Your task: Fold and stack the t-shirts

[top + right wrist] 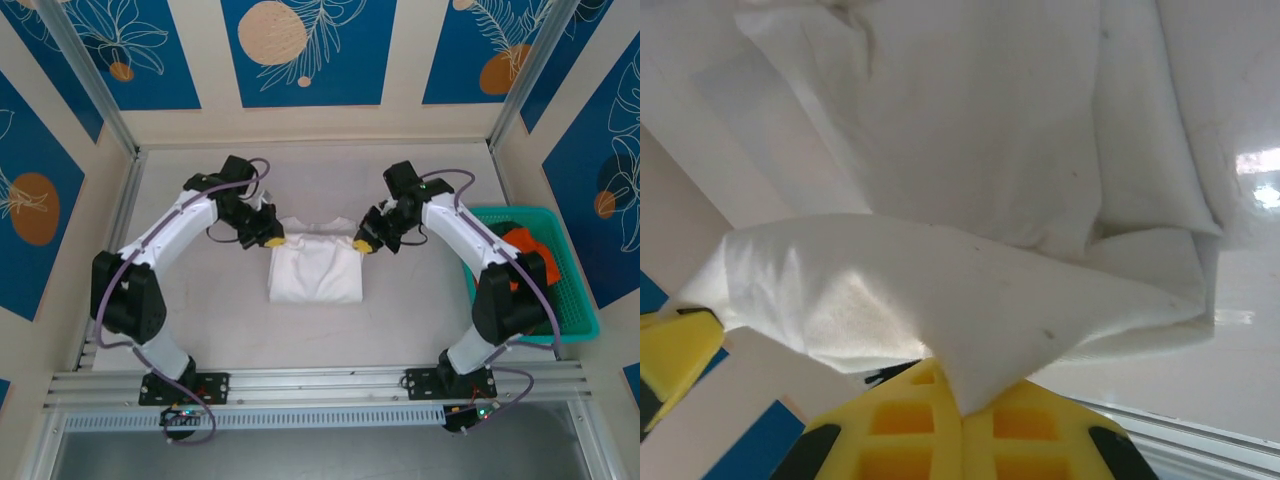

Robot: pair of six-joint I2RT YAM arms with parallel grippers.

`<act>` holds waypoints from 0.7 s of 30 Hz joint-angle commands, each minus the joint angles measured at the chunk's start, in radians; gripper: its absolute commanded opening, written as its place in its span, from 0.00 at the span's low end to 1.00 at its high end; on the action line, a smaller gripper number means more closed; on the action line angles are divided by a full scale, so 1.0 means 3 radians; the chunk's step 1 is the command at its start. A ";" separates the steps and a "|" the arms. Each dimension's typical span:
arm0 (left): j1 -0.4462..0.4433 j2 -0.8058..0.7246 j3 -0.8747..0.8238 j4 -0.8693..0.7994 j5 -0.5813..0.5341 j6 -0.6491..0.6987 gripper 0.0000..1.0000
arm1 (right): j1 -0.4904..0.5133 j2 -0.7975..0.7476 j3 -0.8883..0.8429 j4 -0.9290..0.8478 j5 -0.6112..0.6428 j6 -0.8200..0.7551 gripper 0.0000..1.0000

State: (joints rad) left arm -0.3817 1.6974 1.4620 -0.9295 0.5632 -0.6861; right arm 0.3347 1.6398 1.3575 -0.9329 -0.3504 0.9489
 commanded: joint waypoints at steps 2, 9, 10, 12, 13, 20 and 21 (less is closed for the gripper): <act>0.0152 0.0374 0.0349 0.0042 -0.0004 0.0007 0.00 | -0.0143 0.0584 0.0657 -0.0230 -0.0147 0.0019 0.00; 0.0398 0.1075 0.0944 0.0089 -0.0099 -0.0032 0.00 | -0.0264 0.1724 0.1986 -0.0640 -0.0066 -0.0031 0.01; 0.0422 0.1167 0.1023 0.0086 -0.0165 -0.0038 0.00 | -0.0277 0.1897 0.2168 -0.0712 -0.0009 -0.0055 0.03; 0.0495 0.1399 0.1193 0.0102 -0.0246 -0.0081 0.01 | -0.0338 0.2231 0.2571 -0.0763 0.0002 -0.0044 0.15; 0.0527 0.1510 0.1270 0.0081 -0.0275 -0.0125 0.01 | -0.0361 0.2416 0.2765 -0.0759 -0.0067 -0.0014 0.26; 0.0692 0.1725 0.1417 0.0405 -0.0549 -0.0397 0.52 | -0.0484 0.2925 0.3728 -0.1153 -0.0102 -0.0038 0.58; 0.0686 0.1744 0.1572 0.0280 -0.0613 -0.0334 0.62 | -0.0468 0.2747 0.3510 -0.1043 -0.0068 -0.0079 0.58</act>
State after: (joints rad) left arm -0.1883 2.1983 1.8339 -0.8410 0.4206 -0.7677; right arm 0.1959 2.5652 2.4393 -1.1740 -0.3695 0.9409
